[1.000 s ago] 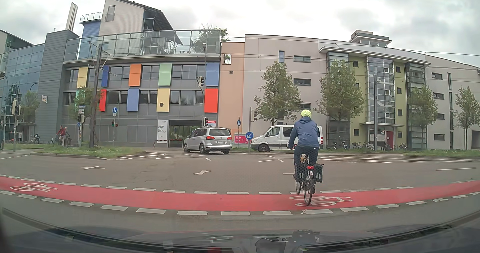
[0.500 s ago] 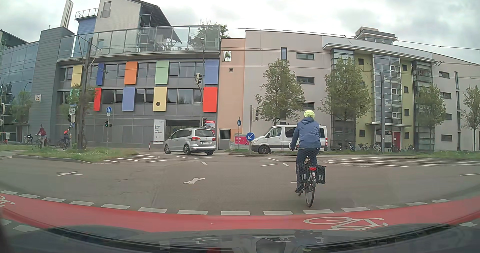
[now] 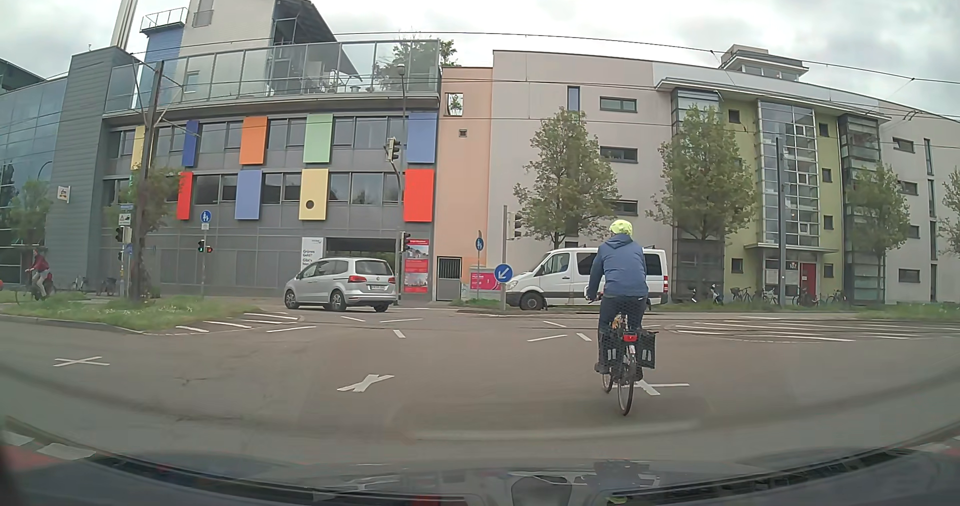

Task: Follow the waypoints while adhering to traffic rules and regulations

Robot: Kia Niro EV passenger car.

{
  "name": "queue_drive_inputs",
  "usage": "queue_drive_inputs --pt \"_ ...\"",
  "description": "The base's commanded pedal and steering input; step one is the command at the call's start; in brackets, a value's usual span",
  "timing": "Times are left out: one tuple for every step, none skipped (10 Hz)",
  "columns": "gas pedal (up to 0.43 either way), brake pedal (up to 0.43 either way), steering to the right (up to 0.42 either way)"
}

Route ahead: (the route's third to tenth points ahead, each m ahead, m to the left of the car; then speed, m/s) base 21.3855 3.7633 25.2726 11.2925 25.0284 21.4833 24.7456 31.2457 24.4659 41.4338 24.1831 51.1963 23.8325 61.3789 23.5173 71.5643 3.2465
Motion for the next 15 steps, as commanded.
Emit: queue_drive_inputs --pt "0.047 0.0 -0.006" --pt "0.047 0.0 -0.006" --pt "0.047 0.0 -0.006" --pt "0.047 0.0 -0.006" --pt "0.047 0.0 -0.006" --pt "0.047 0.0 -0.006" --pt "0.047 0.0 -0.006" --pt "0.047 0.0 -0.006" --pt "0.047 0.0 -0.006" --pt "0.047 0.0 -0.005" --pt "0.039 0.0 -0.005" --pt "0.028 0.0 -0.005" --pt "0.008 0.0 -0.005" --pt "0.008 0.0 -0.005" --pt "0.008 0.0 -0.005"
